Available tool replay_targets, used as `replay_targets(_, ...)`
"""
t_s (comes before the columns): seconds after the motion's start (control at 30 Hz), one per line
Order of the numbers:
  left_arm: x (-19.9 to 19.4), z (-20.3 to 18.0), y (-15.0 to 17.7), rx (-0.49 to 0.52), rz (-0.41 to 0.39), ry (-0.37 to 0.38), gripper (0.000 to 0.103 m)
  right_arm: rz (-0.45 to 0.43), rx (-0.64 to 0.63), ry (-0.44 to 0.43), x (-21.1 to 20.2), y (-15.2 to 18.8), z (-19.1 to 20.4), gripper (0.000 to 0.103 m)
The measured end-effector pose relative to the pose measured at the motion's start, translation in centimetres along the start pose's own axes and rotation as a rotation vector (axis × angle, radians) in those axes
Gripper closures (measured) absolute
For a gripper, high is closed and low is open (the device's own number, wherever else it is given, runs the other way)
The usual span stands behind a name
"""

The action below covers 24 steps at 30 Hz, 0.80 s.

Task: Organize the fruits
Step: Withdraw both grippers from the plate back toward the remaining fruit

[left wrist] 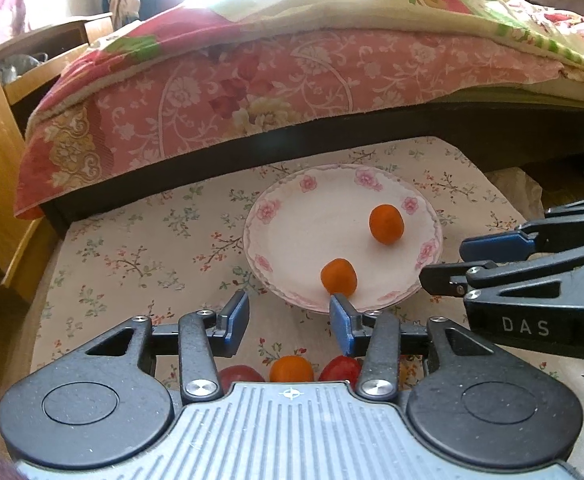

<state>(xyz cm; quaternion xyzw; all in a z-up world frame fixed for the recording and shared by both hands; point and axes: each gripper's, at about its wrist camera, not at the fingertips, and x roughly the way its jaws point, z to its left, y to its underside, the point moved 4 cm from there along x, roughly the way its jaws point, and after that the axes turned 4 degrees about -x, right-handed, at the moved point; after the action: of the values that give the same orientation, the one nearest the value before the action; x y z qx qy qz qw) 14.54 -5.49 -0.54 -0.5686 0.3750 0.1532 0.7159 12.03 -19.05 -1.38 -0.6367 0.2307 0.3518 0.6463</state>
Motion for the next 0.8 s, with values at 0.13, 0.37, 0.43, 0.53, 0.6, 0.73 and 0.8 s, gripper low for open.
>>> replay_targets(0.13, -0.9, 0.0, 0.4, -0.009, -0.008, 0.007, 0.049, -0.002, 0.004, 0.003, -0.9, 0.6, 0.2, 0.066)
replay_targets(0.37, -2.1, 0.3, 1.8, -0.008, 0.000, 0.006, 0.048, -0.001, 0.000, 0.023, -2.1, 1.7, 0.5, 0.066)
replay_targets(0.43, -2.7, 0.7, 2.4, -0.016, 0.003, 0.006, 0.046, 0.005, 0.001, 0.022, -2.6, 2.4, 0.6, 0.066)
replay_targets(0.53, -3.6, 1.6, 3.5, -0.027, 0.011, 0.002, 0.045, 0.023, 0.003, 0.016, -3.2, 3.7, 0.7, 0.066)
replay_targets(0.6, -4.2, 2.1, 4.5, -0.037, 0.023, 0.005, 0.045, 0.042, 0.006, 0.014, -3.5, 4.8, 0.7, 0.066)
replay_targets(0.73, -5.5, 2.4, 6.6, -0.039, 0.052, 0.014, 0.045, 0.073, 0.014, 0.007, -4.2, 6.7, 0.8, 0.066)
replay_targets(0.8, -5.9, 2.5, 7.7, -0.033, 0.070, 0.018, 0.045, 0.085, 0.019, 0.002, -4.6, 7.5, 1.0, 0.066)
